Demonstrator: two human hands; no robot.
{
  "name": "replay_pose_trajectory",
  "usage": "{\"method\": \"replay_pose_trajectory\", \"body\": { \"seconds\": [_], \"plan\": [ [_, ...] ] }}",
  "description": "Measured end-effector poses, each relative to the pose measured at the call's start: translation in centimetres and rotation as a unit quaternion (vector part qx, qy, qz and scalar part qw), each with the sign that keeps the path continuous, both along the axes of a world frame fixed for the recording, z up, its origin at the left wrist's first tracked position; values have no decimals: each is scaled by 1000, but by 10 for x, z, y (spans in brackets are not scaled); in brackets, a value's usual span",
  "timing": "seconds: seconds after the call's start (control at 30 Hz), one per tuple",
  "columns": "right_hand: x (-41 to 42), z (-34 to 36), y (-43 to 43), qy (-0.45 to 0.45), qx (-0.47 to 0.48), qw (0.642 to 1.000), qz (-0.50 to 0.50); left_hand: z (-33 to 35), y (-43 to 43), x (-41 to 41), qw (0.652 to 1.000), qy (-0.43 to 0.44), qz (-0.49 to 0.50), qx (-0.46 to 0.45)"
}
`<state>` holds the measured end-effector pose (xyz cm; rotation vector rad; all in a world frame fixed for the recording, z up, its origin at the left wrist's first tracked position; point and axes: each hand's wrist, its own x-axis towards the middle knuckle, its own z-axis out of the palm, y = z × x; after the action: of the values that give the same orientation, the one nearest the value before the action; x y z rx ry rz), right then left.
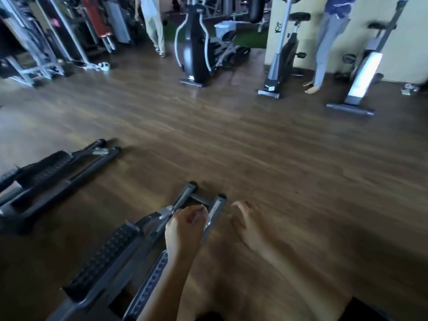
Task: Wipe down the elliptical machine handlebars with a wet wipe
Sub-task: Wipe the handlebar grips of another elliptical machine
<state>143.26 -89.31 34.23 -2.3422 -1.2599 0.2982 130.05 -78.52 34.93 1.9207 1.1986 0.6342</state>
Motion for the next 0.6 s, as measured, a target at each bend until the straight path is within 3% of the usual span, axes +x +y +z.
{"method": "replay_pose_trajectory", "body": {
  "seconds": [0.33,0.6],
  "plan": [
    [255,-17,122,-35,-16,995,-94,-25,142,284,994,-12,-99,34],
    [483,-6,226,-16,-42,986,-160,2,257,527,982,-16,-184,35]
  ]
}}
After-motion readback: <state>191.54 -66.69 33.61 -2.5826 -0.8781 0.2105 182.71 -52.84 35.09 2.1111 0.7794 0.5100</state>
